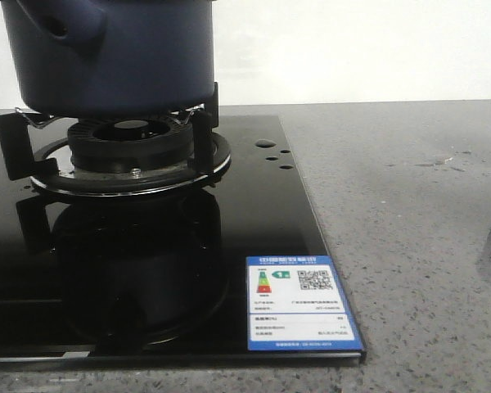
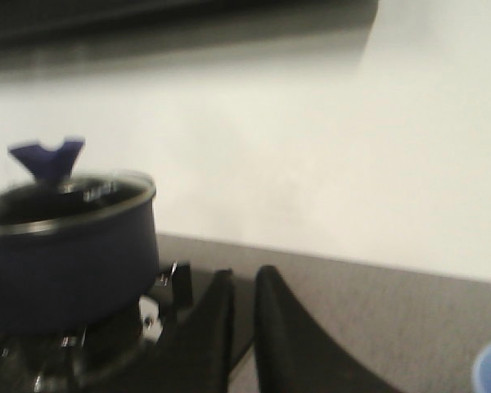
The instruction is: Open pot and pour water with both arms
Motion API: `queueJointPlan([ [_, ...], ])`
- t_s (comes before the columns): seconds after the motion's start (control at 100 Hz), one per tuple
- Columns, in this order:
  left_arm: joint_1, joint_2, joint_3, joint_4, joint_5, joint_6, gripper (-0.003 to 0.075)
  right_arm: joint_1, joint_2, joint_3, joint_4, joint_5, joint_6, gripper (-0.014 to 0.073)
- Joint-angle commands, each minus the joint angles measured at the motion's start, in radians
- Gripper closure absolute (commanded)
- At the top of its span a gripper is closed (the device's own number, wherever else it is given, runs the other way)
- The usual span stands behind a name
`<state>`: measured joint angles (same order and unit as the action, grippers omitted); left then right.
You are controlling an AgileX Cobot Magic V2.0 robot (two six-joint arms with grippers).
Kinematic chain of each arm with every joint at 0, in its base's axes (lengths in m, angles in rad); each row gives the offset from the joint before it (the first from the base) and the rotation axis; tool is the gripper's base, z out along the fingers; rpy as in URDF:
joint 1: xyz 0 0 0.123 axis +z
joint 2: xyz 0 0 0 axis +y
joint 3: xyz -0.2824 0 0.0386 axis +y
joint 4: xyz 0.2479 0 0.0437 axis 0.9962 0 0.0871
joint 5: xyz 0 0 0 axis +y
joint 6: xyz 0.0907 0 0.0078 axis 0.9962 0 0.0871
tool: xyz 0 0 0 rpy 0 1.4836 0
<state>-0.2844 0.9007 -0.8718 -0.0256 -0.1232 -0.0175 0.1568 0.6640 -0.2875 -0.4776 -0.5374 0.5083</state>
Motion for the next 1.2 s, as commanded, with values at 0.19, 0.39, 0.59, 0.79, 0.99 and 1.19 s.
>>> queueJointPlan([
  [0.19, 0.066, -0.21, 0.108, 0.031, 0.023, 0.0, 0.0736, -0.001, -0.084, -0.078, -0.037, 0.007, -0.024, 0.0652],
  [0.39, 0.066, -0.483, 0.404, 0.005, -0.021, -0.003, 0.0736, -0.005, -0.299, 0.08, -0.037, 0.114, -0.03, 0.0652],
  [0.59, 0.066, -0.744, 0.59, -0.006, 0.06, -0.004, 0.0736, -0.005, -0.484, 0.201, -0.037, 0.275, -0.03, 0.0655],
  [0.79, 0.066, -0.86, 0.667, -0.006, 0.06, -0.004, 0.0736, -0.005, -0.53, 0.234, -0.014, 0.278, -0.03, 0.0655],
  [0.99, 0.066, -0.862, 0.667, -0.006, 0.066, -0.004, 0.0736, -0.005, -0.53, 0.234, -0.014, 0.278, -0.03, 0.0655],
  [1.19, 0.066, -0.862, 0.667, -0.006, 0.066, -0.004, 0.0736, -0.005, -0.53, 0.234, -0.014, 0.278, -0.03, 0.0655],
])
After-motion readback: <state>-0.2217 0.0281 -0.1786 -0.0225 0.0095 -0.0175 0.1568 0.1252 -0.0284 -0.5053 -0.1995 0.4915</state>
